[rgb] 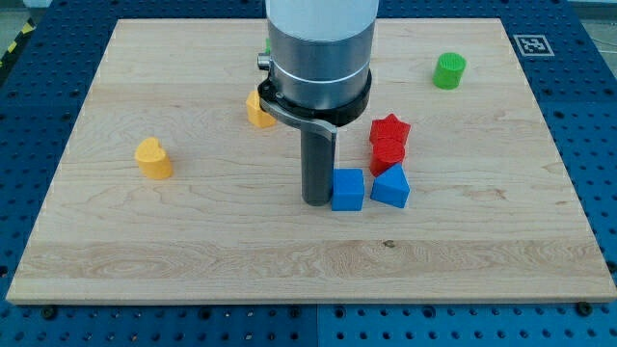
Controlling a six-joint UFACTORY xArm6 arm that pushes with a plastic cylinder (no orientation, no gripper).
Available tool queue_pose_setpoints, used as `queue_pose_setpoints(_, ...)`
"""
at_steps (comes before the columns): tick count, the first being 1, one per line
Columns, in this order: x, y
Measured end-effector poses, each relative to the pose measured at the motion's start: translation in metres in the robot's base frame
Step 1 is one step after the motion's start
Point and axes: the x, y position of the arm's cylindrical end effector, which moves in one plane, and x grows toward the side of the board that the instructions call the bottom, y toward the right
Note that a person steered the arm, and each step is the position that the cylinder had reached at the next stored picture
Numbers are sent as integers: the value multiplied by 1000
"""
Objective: Move blue cube into the blue triangle
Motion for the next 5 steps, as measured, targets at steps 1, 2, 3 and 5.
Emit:
queue_pose_setpoints(1,0,8)
queue_pose_setpoints(2,0,7)
queue_pose_setpoints(3,-3,-11)
queue_pose_setpoints(5,-29,-16)
